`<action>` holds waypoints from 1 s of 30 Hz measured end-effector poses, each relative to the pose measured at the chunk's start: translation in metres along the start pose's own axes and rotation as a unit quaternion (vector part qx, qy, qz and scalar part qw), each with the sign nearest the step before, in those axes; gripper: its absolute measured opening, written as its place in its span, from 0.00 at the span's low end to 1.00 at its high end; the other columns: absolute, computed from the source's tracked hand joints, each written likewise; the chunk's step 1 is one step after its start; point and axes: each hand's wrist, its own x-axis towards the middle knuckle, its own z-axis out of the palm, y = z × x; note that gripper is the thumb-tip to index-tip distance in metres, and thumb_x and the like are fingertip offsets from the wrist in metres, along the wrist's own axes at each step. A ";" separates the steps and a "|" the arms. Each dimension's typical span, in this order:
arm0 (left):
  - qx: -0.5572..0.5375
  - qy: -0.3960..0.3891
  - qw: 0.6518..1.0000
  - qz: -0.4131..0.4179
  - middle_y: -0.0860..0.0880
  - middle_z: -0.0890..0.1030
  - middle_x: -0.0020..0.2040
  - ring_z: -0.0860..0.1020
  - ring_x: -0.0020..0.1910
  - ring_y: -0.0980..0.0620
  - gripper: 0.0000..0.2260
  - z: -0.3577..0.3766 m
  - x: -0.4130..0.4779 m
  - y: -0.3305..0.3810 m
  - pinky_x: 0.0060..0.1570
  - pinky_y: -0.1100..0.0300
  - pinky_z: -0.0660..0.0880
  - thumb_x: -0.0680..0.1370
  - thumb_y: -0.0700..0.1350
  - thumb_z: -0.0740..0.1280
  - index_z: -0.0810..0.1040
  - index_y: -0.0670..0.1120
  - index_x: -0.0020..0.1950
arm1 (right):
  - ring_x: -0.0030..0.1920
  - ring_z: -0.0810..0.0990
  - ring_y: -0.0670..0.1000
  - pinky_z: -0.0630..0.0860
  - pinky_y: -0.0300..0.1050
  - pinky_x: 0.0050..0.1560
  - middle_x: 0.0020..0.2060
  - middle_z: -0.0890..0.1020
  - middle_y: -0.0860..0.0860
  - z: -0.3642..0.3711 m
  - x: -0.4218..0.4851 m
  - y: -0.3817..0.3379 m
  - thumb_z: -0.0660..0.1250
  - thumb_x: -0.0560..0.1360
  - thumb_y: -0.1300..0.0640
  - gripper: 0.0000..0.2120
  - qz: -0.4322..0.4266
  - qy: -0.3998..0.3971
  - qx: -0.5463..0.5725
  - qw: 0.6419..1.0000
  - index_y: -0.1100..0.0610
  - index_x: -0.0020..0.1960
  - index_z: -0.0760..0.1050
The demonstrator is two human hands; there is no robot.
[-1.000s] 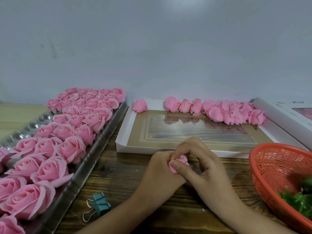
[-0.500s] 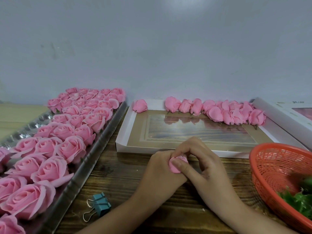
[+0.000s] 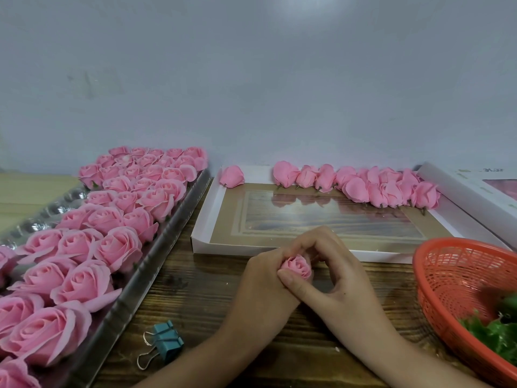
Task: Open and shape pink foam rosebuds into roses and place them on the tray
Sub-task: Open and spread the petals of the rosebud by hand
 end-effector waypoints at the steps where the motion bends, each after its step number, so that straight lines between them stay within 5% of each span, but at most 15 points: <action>1: 0.012 -0.001 1.000 -0.002 0.65 0.75 0.30 0.74 0.31 0.66 0.13 0.000 0.000 0.000 0.30 0.72 0.67 0.70 0.43 0.65 0.72 0.62 0.31 | 0.47 0.77 0.50 0.71 0.36 0.46 0.42 0.78 0.46 0.000 0.000 0.000 0.70 0.72 0.49 0.06 -0.004 -0.003 0.003 1.000 0.50 0.45 0.77; 5: 0.006 -0.011 1.000 -0.006 0.58 0.71 0.27 0.70 0.28 0.62 0.14 -0.003 0.000 0.001 0.28 0.71 0.65 0.71 0.42 0.67 0.67 0.50 0.28 | 0.46 0.77 0.50 0.70 0.35 0.46 0.40 0.78 0.45 0.000 0.001 0.002 0.70 0.72 0.51 0.05 -0.011 -0.009 0.023 1.000 0.53 0.41 0.78; 11: -0.017 -0.032 0.999 -0.005 0.55 0.70 0.27 0.68 0.29 0.61 0.13 -0.006 0.000 0.004 0.27 0.70 0.64 0.69 0.43 0.70 0.68 0.47 0.29 | 0.45 0.78 0.50 0.71 0.36 0.47 0.39 0.79 0.45 -0.003 0.002 0.001 0.72 0.71 0.54 0.04 -0.022 -0.020 0.050 0.998 0.53 0.40 0.78; 15: -0.030 -0.028 0.999 0.002 0.56 0.72 0.31 0.71 0.31 0.60 0.03 -0.004 0.000 0.004 0.31 0.63 0.69 0.69 0.46 0.66 0.72 0.50 0.37 | 0.45 0.78 0.51 0.72 0.38 0.46 0.40 0.79 0.46 -0.002 0.000 -0.001 0.72 0.71 0.51 0.06 -0.018 0.004 0.024 1.000 0.51 0.42 0.77; 18: -0.066 -0.016 0.997 -0.020 0.59 0.74 0.30 0.72 0.32 0.60 0.07 -0.003 -0.002 0.007 0.36 0.53 0.73 0.66 0.48 0.64 0.73 0.60 0.32 | 0.46 0.77 0.50 0.72 0.39 0.45 0.42 0.78 0.46 -0.001 -0.002 -0.002 0.71 0.70 0.47 0.09 -0.001 0.011 -0.010 1.000 0.49 0.45 0.75; 21: -0.014 -0.014 0.999 -0.027 0.60 0.75 0.29 0.74 0.31 0.62 0.11 -0.002 0.000 0.004 0.33 0.68 0.70 0.69 0.47 0.65 0.71 0.59 0.28 | 0.46 0.77 0.49 0.71 0.35 0.44 0.41 0.78 0.46 0.000 -0.002 -0.002 0.70 0.71 0.49 0.06 -0.006 0.008 -0.005 1.000 0.49 0.45 0.75; 23: 0.002 -0.026 0.999 -0.043 0.54 0.72 0.26 0.72 0.30 0.59 0.19 -0.002 0.001 0.001 0.34 0.67 0.68 0.73 0.37 0.66 0.68 0.56 0.28 | 0.45 0.77 0.48 0.70 0.33 0.44 0.41 0.78 0.45 0.000 -0.001 -0.001 0.70 0.72 0.51 0.04 -0.014 0.003 0.001 1.000 0.50 0.44 0.76; 25: 0.001 -0.029 0.999 -0.032 0.50 0.70 0.27 0.70 0.29 0.58 0.15 -0.003 0.001 0.001 0.32 0.65 0.67 0.73 0.36 0.67 0.68 0.46 0.28 | 0.45 0.78 0.48 0.70 0.34 0.45 0.40 0.78 0.45 0.000 -0.001 0.001 0.70 0.72 0.52 0.04 -0.015 -0.002 0.012 1.000 0.51 0.43 0.77; 30: -0.032 -0.042 0.999 -0.004 0.53 0.72 0.29 0.70 0.30 0.60 0.08 -0.006 -0.002 0.008 0.29 0.68 0.66 0.68 0.45 0.68 0.71 0.43 0.37 | 0.45 0.79 0.48 0.71 0.34 0.47 0.40 0.79 0.44 -0.001 0.001 0.001 0.71 0.72 0.54 0.04 -0.038 -0.011 0.030 0.999 0.54 0.42 0.78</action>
